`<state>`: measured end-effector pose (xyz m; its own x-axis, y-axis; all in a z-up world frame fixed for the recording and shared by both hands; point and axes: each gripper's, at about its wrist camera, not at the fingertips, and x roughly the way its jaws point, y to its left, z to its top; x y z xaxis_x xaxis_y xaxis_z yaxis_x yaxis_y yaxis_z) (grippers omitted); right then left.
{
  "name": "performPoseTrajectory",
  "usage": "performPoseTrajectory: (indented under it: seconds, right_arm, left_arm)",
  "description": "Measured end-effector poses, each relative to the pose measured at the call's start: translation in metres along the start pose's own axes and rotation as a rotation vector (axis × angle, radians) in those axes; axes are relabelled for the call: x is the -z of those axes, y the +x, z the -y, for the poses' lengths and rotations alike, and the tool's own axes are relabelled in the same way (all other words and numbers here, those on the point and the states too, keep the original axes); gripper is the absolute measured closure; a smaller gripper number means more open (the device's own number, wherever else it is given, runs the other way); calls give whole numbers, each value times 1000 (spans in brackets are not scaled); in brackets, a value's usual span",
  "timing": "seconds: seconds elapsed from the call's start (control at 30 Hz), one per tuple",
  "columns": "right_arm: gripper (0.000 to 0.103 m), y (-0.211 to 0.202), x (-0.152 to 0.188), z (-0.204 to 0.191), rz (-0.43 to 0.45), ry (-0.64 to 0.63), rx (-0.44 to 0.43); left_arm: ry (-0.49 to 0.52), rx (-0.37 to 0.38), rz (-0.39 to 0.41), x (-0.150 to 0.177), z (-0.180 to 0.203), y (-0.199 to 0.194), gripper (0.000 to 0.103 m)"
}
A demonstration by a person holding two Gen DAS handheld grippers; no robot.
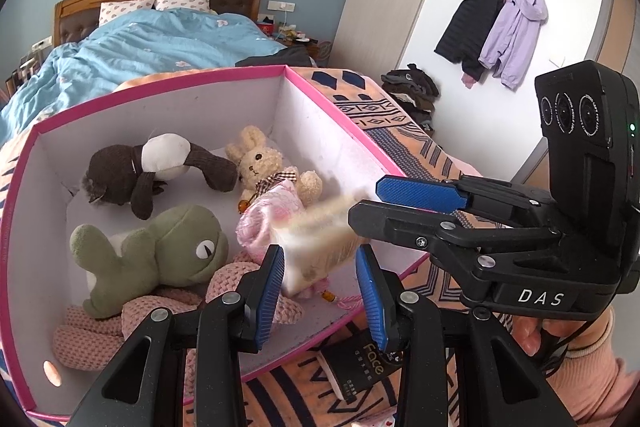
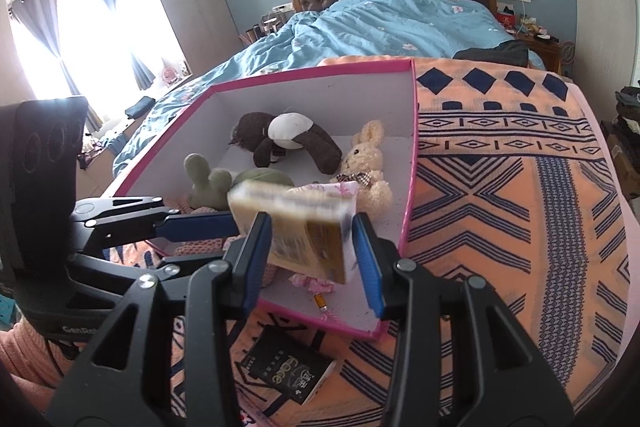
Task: Organize objects
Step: 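Lower the tissue pack into the pink box and open the right gripper, then move the right gripper to the floral tissue pack beside the box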
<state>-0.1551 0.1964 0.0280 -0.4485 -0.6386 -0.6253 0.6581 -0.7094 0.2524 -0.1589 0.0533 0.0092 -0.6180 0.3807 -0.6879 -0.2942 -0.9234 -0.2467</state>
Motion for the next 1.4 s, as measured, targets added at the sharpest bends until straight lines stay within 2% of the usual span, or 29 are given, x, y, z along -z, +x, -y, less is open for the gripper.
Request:
performPoseTrajectory:
  seconds: [0.2, 0.37, 0.6, 0.67, 0.73, 0.8, 0.87, 0.93, 0.97, 1.17, 1.4]
  right_arm:
    - [58, 0, 0, -4, 14, -26, 38]
    - [57, -8, 5, -4, 33, -28, 4]
    - [50, -31, 16, -12, 66, -44, -50]
    - [50, -37, 19, -14, 73, -49, -63]
    - [48, -45, 23, -18, 81, -57, -82]
    - [46, -52, 28, -22, 90, -62, -99]
    - [41, -59, 35, -23, 92, -61, -116]
    - [37, -64, 46, -24, 81, -59, -142]
    - [37, -64, 50, -25, 70, -62, -149]
    - [36, -55, 90, -21, -37, -42, -139]
    - [36, -39, 130, -7, -130, 70, -161]
  left_arm:
    - [-1, -9, 13, 2, 0, -2, 62]
    - [18, -31, 64, 9, 5, -14, 45]
    - [50, -77, 126, 22, 14, -38, 31]
    - [56, -85, 136, 25, 17, -45, 23]
    - [66, -95, 152, 29, 20, -53, 21]
    - [82, -93, 175, 34, 25, -62, 17]
    - [103, -73, 193, 43, 30, -71, 6]
    - [127, -69, 204, 51, 35, -76, 0]
    - [140, -63, 205, 57, 38, -77, 0]
    - [166, -45, 123, 90, 48, -62, 0]
    - [108, -27, 20, 118, 48, -35, 0]
